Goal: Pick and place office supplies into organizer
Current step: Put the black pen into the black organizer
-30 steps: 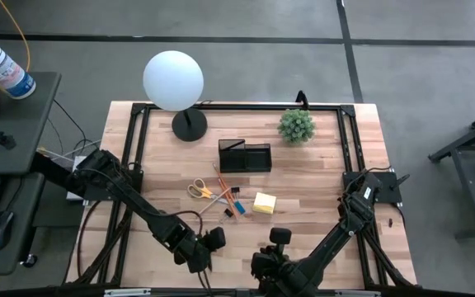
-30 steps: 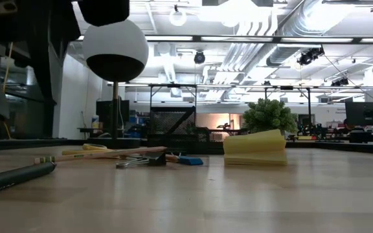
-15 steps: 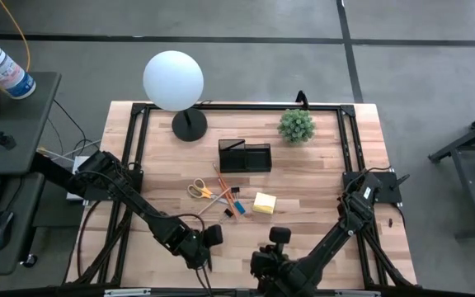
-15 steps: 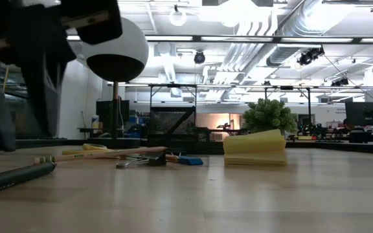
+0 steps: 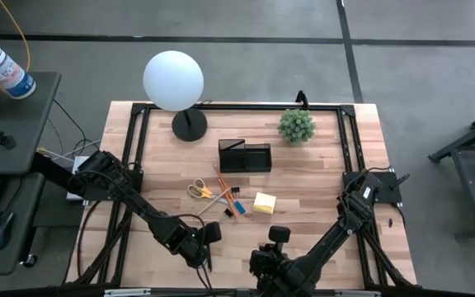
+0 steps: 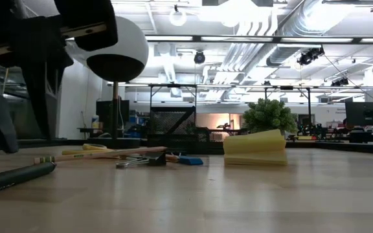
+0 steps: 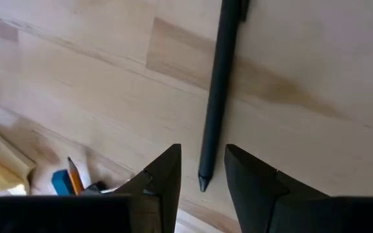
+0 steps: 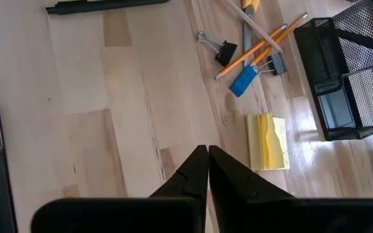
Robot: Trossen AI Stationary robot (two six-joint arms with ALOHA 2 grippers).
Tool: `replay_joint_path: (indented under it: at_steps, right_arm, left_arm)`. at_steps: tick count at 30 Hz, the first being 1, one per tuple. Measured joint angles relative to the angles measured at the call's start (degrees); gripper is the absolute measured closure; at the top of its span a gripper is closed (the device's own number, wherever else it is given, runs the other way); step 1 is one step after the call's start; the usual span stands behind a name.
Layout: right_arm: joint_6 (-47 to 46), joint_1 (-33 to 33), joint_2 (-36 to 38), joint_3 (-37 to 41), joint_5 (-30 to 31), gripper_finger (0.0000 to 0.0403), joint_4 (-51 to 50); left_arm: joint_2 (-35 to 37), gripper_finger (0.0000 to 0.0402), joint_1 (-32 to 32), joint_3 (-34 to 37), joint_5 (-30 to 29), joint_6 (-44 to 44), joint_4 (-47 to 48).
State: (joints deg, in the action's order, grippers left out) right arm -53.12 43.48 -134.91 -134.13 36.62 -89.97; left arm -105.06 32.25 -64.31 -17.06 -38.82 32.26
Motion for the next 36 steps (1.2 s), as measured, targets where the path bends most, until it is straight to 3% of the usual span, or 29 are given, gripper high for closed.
replay_joint_path:
  at_steps: [11,15,36]
  right_arm:
    - [0.02,0.00,0.00,0.00,-0.20,0.0392,0.00]
    - [0.02,0.00,0.00,0.00,-0.44,0.0392,0.00]
    - [0.42,0.55,0.00,0.00,-0.44,0.0392,0.07]
  left_arm:
    - [-8.42,0.0293,-0.39,-13.89,-0.16,2.92,15.46]
    - [-10.26,0.0293,-0.37,-16.73,1.77,3.16,15.93]
    - [-12.52,0.0293,-0.35,-17.05,3.57,-1.61,15.23]
